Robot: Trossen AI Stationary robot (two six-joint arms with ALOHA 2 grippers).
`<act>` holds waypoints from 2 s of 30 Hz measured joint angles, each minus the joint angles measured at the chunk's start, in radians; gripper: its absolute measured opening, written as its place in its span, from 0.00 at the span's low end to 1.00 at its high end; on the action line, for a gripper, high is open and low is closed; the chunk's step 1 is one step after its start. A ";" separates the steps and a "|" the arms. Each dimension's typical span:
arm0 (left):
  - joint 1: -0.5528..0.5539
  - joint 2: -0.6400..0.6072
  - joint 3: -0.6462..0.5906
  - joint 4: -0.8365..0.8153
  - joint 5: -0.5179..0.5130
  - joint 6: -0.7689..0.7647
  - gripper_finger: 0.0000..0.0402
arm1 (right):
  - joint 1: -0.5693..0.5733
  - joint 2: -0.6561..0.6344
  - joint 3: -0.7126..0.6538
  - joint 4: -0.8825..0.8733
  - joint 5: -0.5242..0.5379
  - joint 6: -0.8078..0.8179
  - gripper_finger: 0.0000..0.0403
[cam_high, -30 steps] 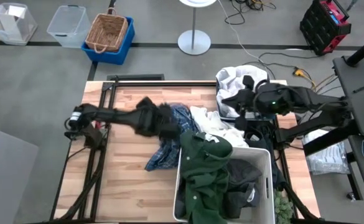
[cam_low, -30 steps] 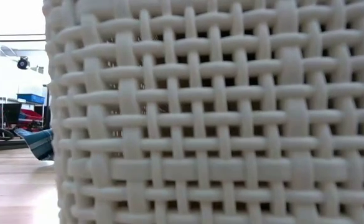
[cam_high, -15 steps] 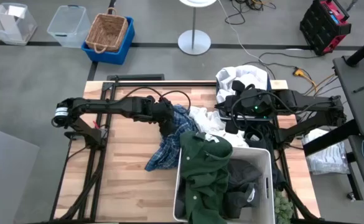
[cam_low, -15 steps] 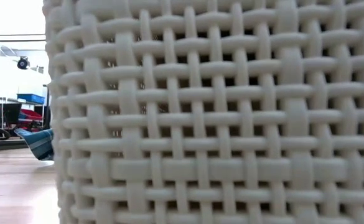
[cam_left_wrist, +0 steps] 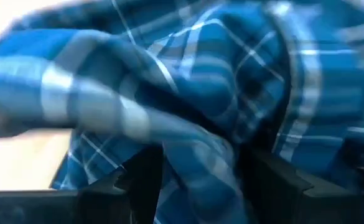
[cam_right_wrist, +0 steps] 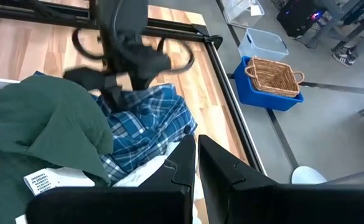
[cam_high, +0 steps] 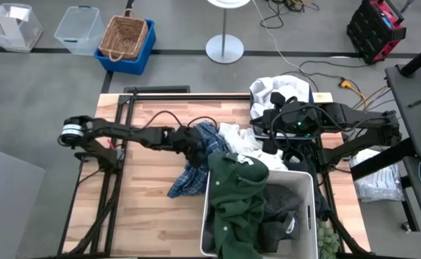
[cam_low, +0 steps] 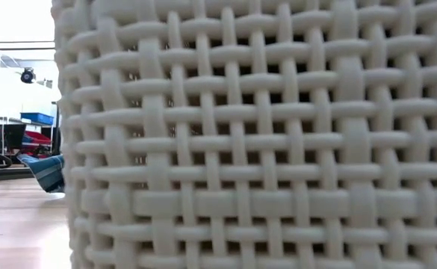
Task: Sort clothes
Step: Put the blue sleeve shirt into the white bin
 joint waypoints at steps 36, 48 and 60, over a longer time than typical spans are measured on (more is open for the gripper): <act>-0.157 -0.130 0.818 -0.419 -0.270 0.452 0.00 | -0.005 0.202 0.000 0.462 -0.113 -0.165 0.56; -0.193 0.088 1.217 -0.565 -0.177 0.526 0.00 | -0.007 0.320 0.000 0.915 -0.202 -0.180 0.59; -0.205 0.038 1.341 -0.745 -0.195 0.575 0.46 | 0.037 0.292 0.204 0.882 -0.158 -0.244 0.03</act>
